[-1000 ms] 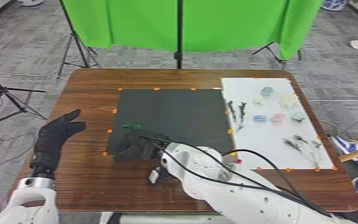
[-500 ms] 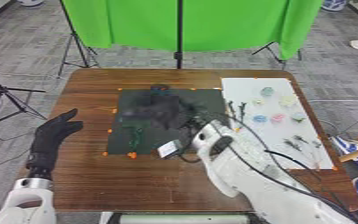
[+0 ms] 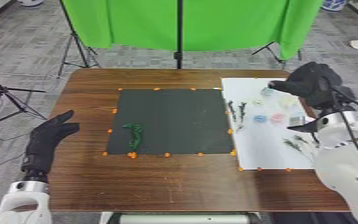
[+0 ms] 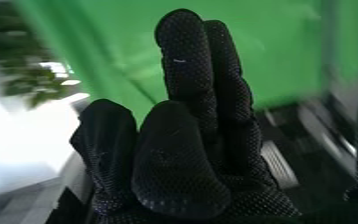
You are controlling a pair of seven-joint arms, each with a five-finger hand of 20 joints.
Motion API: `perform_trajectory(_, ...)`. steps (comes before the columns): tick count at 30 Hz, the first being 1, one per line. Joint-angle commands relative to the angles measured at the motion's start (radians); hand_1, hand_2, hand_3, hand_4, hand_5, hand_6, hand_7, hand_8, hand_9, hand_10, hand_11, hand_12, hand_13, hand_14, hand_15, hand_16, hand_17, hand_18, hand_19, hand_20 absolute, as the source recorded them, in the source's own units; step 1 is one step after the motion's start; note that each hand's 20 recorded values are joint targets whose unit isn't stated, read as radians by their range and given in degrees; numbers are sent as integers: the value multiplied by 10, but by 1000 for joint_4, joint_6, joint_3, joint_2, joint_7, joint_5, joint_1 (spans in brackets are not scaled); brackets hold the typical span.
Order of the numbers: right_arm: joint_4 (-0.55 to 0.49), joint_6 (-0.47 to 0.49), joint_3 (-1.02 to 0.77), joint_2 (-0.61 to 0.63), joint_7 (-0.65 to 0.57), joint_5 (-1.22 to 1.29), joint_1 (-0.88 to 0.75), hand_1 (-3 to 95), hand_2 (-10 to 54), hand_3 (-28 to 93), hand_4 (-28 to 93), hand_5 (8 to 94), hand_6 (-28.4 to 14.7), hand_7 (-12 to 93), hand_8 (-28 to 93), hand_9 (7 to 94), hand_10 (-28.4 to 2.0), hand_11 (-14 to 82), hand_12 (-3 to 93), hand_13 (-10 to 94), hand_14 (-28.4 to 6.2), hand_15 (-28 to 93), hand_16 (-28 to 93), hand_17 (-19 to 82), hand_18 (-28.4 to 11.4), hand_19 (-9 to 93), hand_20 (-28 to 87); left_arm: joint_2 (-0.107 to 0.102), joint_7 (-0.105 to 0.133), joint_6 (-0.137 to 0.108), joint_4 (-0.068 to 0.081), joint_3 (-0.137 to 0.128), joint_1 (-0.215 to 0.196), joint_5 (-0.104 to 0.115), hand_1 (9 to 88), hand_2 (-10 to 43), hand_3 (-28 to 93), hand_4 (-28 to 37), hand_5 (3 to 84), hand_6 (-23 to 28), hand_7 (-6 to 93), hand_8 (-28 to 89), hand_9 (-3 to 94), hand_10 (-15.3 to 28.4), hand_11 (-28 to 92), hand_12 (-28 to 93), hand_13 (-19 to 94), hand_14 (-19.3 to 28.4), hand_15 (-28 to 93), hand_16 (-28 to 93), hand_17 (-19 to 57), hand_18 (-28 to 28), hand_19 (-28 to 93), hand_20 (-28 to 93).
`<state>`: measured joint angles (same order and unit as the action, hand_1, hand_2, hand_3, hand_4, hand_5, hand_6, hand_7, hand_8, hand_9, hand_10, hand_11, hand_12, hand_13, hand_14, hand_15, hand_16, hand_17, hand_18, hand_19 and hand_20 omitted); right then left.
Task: Arrange flowers
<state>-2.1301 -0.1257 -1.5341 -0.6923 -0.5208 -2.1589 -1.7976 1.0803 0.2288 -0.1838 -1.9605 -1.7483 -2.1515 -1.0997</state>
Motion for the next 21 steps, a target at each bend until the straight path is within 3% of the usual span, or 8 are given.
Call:
perform_trajectory(1, 104, 69, -104, 36, -87, -67, -213, 213, -95, 613, -209, 737, -37, 177, -67, 821, -133, 323, 287, 873, -35, 747, 351, 540, -224, 932, 569, 8, -17, -2, -8, -6, -24, -15, 205, 74, 670, -283, 485, 31, 101, -61, 507, 153, 220, 127, 384, 197, 250, 4, 39, 185, 217, 200)
perform_trajectory(15, 131, 164, -128, 38, -105, -74, -326, 238, -95, 630, -210, 736, -31, 187, -68, 815, -128, 326, 287, 870, -33, 749, 358, 540, -221, 932, 564, 5, -27, 8, -12, -12, -31, -18, 207, 74, 666, -282, 483, 31, 102, -61, 505, 152, 218, 127, 383, 196, 247, 4, 39, 185, 217, 200)
perform_trajectory(21, 149, 156, -93, 36, -109, -76, -322, 305, -95, 651, -207, 753, -22, 207, -68, 833, -121, 328, 284, 872, -28, 750, 355, 544, -218, 932, 559, 5, -29, 10, -14, -12, -34, -19, 207, 73, 667, -282, 483, 30, 101, -61, 504, 151, 219, 127, 382, 196, 247, 5, 39, 185, 217, 200)
